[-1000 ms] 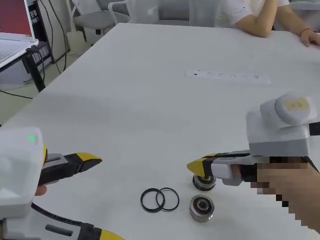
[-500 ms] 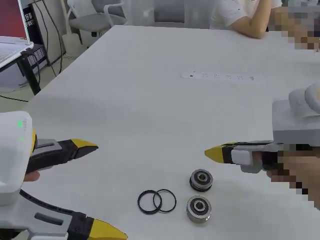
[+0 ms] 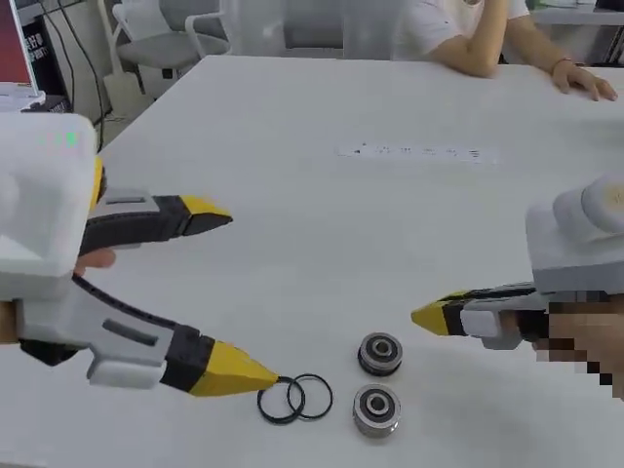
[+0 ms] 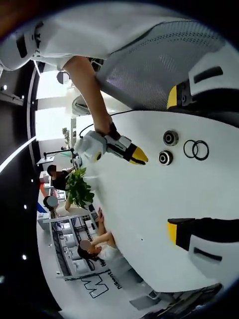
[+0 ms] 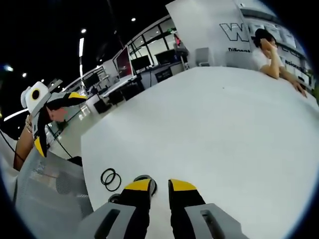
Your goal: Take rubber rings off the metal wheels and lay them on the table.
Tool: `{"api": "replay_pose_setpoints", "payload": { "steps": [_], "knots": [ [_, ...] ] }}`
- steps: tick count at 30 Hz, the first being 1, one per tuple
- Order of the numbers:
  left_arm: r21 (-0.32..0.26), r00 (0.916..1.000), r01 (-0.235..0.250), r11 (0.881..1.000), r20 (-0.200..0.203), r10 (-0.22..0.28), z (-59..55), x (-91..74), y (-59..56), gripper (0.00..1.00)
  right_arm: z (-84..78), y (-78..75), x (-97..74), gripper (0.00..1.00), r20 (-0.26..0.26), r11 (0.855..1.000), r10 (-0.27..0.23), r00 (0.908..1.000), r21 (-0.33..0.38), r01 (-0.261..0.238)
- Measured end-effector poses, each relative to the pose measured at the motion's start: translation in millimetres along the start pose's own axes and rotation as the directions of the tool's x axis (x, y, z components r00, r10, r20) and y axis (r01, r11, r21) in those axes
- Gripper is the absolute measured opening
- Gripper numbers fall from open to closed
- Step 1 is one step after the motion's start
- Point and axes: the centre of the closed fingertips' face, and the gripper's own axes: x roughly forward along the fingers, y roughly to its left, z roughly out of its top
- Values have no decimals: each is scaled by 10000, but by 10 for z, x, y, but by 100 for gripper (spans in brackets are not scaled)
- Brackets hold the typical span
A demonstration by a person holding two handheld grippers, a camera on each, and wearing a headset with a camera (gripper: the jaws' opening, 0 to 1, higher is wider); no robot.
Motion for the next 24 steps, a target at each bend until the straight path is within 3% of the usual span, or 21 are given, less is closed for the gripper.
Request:
{"api": "replay_pose_setpoints", "payload": {
  "steps": [5,8,14,18,24],
  "knots": [
    [485,9982,480,9977,335,-496,240,189,36,83,-95,35,21,13,-243,9985,445,9987,-308,-453],
    [606,9968,628,9962,455,-656,299,281,110,80,-188,63,45,15,-653,9940,582,9962,-892,-640],
    [818,9859,1126,9903,1148,-1215,543,589,118,77,-262,106,93,18,-969,9845,702,9928,-1538,-846],
    [660,9820,1190,9907,1398,-1273,570,794,133,73,-293,62,101,19,-1098,9810,699,9915,-1727,-883],
    [333,9793,1000,9944,1736,-1043,465,1024,156,67,-303,33,107,19,-1091,9807,696,9916,-1745,-880]
  ]
}}
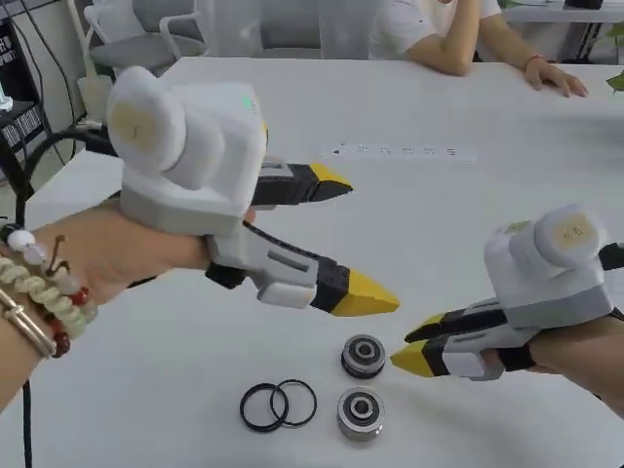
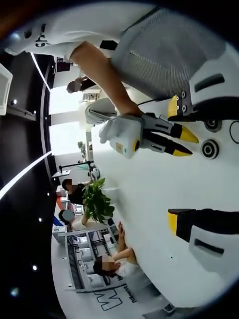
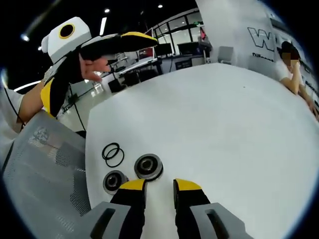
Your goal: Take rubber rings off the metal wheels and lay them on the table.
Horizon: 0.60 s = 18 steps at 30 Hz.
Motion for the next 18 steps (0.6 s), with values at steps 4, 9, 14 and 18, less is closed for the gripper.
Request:
{"api": "replay_pose_setpoints", "payload": {
  "steps": [4,9,14,18],
  "knots": [
    [-330,9994,-92,9994,337,103,-135,107,-23,57,3,10,11,19,65,10000,32,10000,-38,-32],
    [-602,9995,-308,9977,82,314,-454,179,-77,46,-12,36,38,19,66,9997,121,9999,-210,-120],
    [-764,9978,-204,9969,-646,154,-755,222,-134,37,-22,74,77,19,42,9991,242,9997,-358,-240],
    [-759,9953,-96,9971,-965,23,-874,264,-179,30,-46,107,113,20,-62,9983,308,9995,-500,-311]
  ]
}}
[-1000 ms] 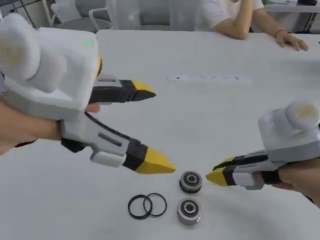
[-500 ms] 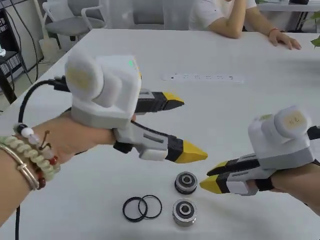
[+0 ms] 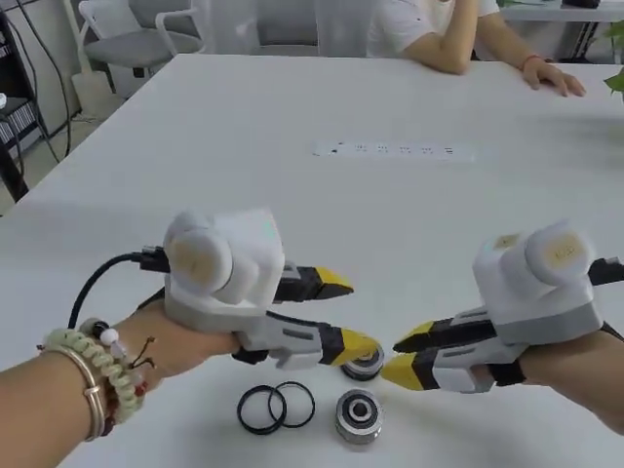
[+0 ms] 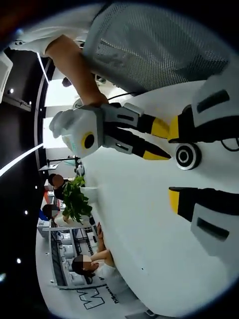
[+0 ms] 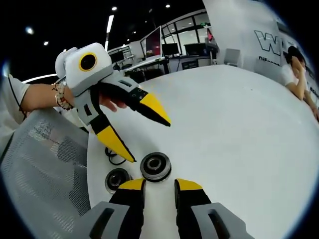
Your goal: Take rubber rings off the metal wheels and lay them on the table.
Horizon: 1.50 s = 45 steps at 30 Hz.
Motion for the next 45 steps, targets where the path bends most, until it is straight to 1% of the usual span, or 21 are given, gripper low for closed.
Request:
{"api": "replay_pose_setpoints", "payload": {
  "steps": [3,8,10,12,13,14,17,21,25,29,30,31,32,33,34,37,39,41,42,43,45],
  "knots": [
    [40,9998,87,10000,-157,-86,-58,46,-29,23,-15,24,27,21,-69,10000,55,10000,-68,-55],
    [100,9978,297,9995,-596,-291,-171,97,-90,16,-1,43,63,22,33,9999,53,10000,-141,-52],
    [215,9963,350,9992,-798,-331,-216,116,-111,13,8,49,77,22,74,9999,47,10000,-122,-46],
    [350,9929,331,9988,-1153,-288,-283,131,-110,11,5,49,89,22,62,9999,20,10000,-162,-19],
    [235,9953,304,9993,-922,-281,-242,128,-108,10,3,49,94,22,58,9998,3,10000,-178,-2],
    [148,9938,234,9996,-1090,-216,-264,152,-103,9,-2,50,102,22,35,9998,-13,10000,-190,13],
    [60,9941,311,9995,-1046,-303,-251,125,-135,7,1,67,122,21,50,9995,-7,10000,-314,8],
    [91,9941,273,9996,-1057,-261,-248,118,-139,7,7,45,131,20,-3,9984,-183,9998,-536,183],
    [9,9945,250,9997,-1022,-248,-257,120,-133,7,-1,46,119,18,-134,9969,-144,9998,-771,134],
    [12,9945,221,9998,-1025,-218,-259,122,-131,8,3,53,108,15,-330,9913,-261,9991,-1296,217],
    [20,9944,212,9998,-1036,-209,-261,123,-128,8,-4,55,103,12,-470,9868,-308,9984,-1605,229],
    [43,9943,201,9998,-1045,-195,-262,119,-126,8,-34,8,86,7,-717,9778,-592,9957,-2052,433],
    [43,9944,194,9998,-1042,-188,-264,120,-124,8,-13,52,101,1,-554,9817,-448,9975,-1874,337],
    [26,9945,195,9998,-1031,-192,-263,119,-126,8,-22,20,95,1,-555,9836,-627,9965,-1724,523],
    [9,9945,191,9998,-1026,-189,-267,122,-121,8,-24,37,99,1,-535,9872,-538,9971,-1532,451],
    [5,9946,164,9999,-1025,-162,-266,123,-119,8,-25,30,96,0,-529,9877,-601,9968,-1475,517],
    [-14,9945,113,9999,-1045,-114,-267,123,-112,8,-29,8,94,0,-559,9927,-717,9959,-1011,657],
    [-141,9949,60,9999,-1005,-74,-267,124,-105,8,-30,-20,97,0,-491,9970,-774,9958,43,777],
    [-186,9953,46,9998,-963,-64,-269,126,-99,8,-30,-23,92,0,-394,9951,-692,9968,683,718],
    [-202,9955,39,9998,-949,-58,-270,124,-97,8,-22,-40,95,0,-266,9921,-661,9975,1048,685],
    [-235,9955,57,9997,-949,-79,-274,118,-95,8,-32,-43,88,0,-19,9798,-509,9987,1934,503]
  ]
}}
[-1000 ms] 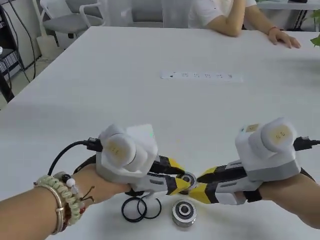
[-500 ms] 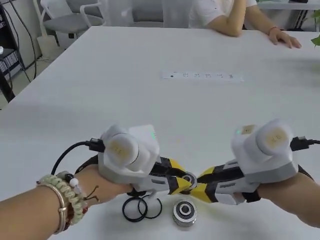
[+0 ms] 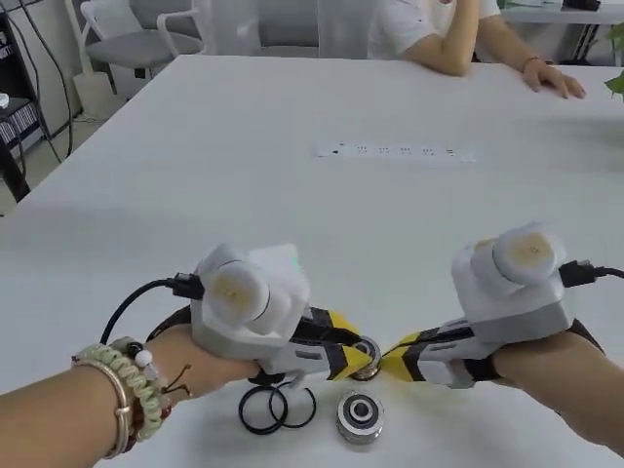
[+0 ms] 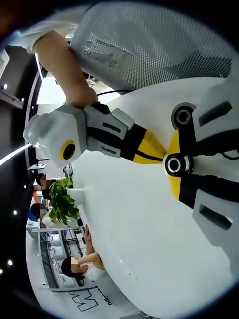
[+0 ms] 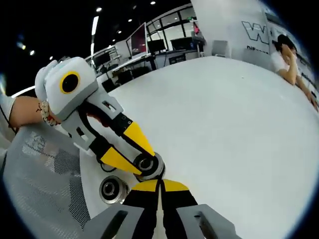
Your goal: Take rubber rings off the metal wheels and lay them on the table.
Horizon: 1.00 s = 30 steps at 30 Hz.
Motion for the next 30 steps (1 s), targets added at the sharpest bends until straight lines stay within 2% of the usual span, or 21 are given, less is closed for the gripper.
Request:
{"api": "replay_pose_setpoints", "payload": {
  "steps": [3,5,6,7,8,10,11,12,13,14,15,19,20,21,22,24,25,26,27,28,30],
  "knots": [
    [-121,10000,56,9999,-19,-57,-11,-9,6,8,-1,-5,-11,0,333,9867,248,9991,1597,-298],
    [-245,9999,130,9996,-10,-130,-22,-21,13,8,2,-14,-4,0,612,9545,388,9974,2930,-552],
    [-250,9999,166,9995,3,-166,-25,-25,10,7,2,-6,-6,0,823,9258,553,9951,3689,-820],
    [-240,9998,174,9996,16,-174,-28,-25,8,7,5,-4,-6,0,1030,9158,635,9926,3892,-990],
    [-217,9998,181,9996,20,-181,-28,-26,6,7,6,-1,-5,0,1197,8982,712,9903,4241,-1158],
    [-146,9999,166,9998,-20,-166,-31,-30,7,7,40,9,-21,0,1807,8003,745,9807,5759,-1669],
    [-148,9999,157,9998,-38,-157,-31,-32,9,7,74,4,-33,0,2299,7392,793,9700,6393,-2119],
    [-132,9998,165,9998,-61,-166,-34,-35,11,7,81,-8,-46,0,2487,6985,691,9661,6794,-2248],
    [-125,9998,178,9998,-66,-179,-36,-37,10,7,133,9,-68,0,2944,6380,796,9524,7190,-2756],
    [-109,9998,158,9998,-70,-159,-36,-37,13,7,129,12,-68,0,2970,6233,814,9514,7297,-2811],
    [-97,9999,129,9999,-90,-130,-34,-35,18,7,101,13,-62,0,2891,6162,738,9544,7393,-2716],
    [-39,9998,126,9999,-130,-127,-33,-34,16,7,84,40,-49,0,2657,6327,674,9617,7340,-2470],
    [-37,9999,123,9999,-121,-124,-33,-34,16,7,70,33,-36,0,2426,6561,649,9679,7204,-2246],
    [-21,9999,126,9999,-106,-127,-34,-35,18,7,48,36,-36,0,2164,6939,658,9741,6916,-2005],
    [-13,9999,134,9999,-92,-134,-33,-35,17,7,50,30,-34,0,1914,7408,644,9794,6484,-1754],
    [-19,9999,128,9999,-62,-128,-33,-36,18,7,139,45,-44,0,2097,7651,629,9757,6176,-1821],
    [-26,9999,122,9999,-46,-122,-34,-36,20,7,140,66,-55,0,2044,7594,687,9765,6240,-1841],
    [-50,9999,115,9999,-23,-115,-33,-38,21,7,154,66,-60,0,2034,7627,779,9760,6183,-1898],
    [-54,9999,112,9999,-11,-112,-31,-39,21,7,174,86,-63,0,2149,7567,880,9727,6206,-2056],
    [-64,9999,107,9999,8,-107,-32,-39,21,7,167,88,-63,0,2037,7629,833,9755,6168,-1939],
    [-101,10000,90,9999,33,-89,-32,-39,22,7,168,81,-67,0,1988,7899,869,9762,5834,-1891]
  ]
}}
